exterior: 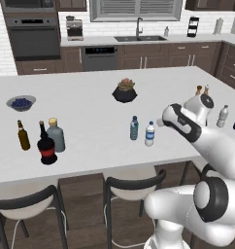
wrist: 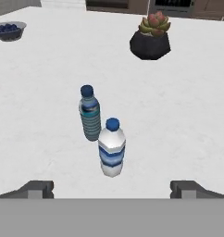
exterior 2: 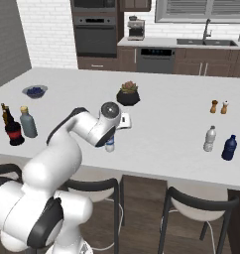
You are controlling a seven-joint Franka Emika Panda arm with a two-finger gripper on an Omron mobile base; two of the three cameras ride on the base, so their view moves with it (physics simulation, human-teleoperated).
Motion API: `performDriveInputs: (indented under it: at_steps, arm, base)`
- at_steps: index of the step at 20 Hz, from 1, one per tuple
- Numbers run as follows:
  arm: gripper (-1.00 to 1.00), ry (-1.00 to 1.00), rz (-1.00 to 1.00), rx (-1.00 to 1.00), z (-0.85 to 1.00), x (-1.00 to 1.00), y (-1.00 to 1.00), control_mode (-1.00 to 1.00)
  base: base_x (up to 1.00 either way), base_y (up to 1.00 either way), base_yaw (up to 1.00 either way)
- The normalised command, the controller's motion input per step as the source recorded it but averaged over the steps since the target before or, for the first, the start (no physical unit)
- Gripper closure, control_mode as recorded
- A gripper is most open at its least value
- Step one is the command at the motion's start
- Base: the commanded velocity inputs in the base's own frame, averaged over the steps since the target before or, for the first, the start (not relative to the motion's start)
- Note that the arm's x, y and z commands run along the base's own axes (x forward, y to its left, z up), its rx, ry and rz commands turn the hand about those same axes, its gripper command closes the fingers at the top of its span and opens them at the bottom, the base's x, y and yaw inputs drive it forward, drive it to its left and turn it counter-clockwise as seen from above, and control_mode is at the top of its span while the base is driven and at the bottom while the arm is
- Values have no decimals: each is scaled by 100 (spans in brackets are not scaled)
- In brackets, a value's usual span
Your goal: Move the plastic bottles in the middle to the plastics group, and the glass bottles in the middle to the glass group.
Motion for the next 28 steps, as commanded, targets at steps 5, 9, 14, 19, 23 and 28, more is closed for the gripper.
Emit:
performDriveInputs:
  at_steps: [5,9,14,19,23,28]
  arm:
    - [-100,0,0,1,0,27,0,-100]
    - [-100,0,0,0,0,25,0,-100]
    - [-100,0,0,0,0,29,0,-100]
    - [-100,0,0,0,0,27,0,-100]
    - [-100,0,0,0,-6,14,4,-100]
    - [-100,0,0,0,-17,11,13,-100]
  base:
    - [0,0,0]
    - [0,0,0]
    - [0,0,0]
    - [0,0,0]
    - [0,0,0]
    - [0,0,0]
